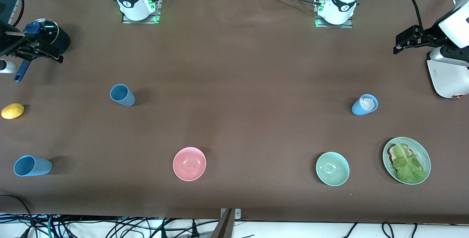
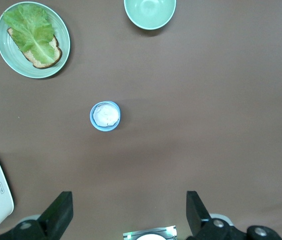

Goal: Stack blue cups with both arms

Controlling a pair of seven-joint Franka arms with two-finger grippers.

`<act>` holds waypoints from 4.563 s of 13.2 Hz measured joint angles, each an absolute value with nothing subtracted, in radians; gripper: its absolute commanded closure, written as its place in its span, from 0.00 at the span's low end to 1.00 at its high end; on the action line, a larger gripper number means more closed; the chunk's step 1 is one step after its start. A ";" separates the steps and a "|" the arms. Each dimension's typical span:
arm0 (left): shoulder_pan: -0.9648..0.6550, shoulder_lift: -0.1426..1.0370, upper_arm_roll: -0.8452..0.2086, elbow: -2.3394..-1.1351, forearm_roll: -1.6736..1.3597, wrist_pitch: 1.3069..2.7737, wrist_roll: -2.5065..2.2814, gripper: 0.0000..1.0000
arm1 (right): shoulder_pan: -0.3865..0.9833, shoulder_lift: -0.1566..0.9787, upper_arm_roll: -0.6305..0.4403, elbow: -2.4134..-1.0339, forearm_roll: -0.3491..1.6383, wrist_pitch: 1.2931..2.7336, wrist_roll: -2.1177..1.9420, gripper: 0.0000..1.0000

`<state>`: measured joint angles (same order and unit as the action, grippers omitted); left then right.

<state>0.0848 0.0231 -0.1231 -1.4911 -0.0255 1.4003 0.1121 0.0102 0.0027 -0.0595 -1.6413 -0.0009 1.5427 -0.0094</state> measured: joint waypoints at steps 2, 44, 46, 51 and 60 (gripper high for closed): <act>0.085 0.023 -0.123 -1.491 -0.025 1.400 0.112 0.00 | 0.010 0.003 -0.059 -1.641 -0.001 1.543 -0.009 0.00; 0.187 0.422 -0.111 -1.570 0.012 1.823 0.142 0.00 | 0.010 0.005 -0.066 -1.646 -0.001 1.543 -0.010 0.00; 0.216 0.423 -0.110 -1.652 0.013 1.952 0.217 0.00 | 0.010 0.005 -0.066 -1.646 -0.001 1.543 -0.010 0.00; 0.246 0.352 -0.111 -1.923 0.013 2.272 0.295 0.00 | 0.010 0.005 -0.066 -1.647 -0.001 1.543 -0.010 0.00; 0.250 0.196 -0.107 -2.246 0.013 2.536 0.311 0.00 | 0.010 0.005 -0.066 -1.647 -0.001 1.543 -0.010 0.00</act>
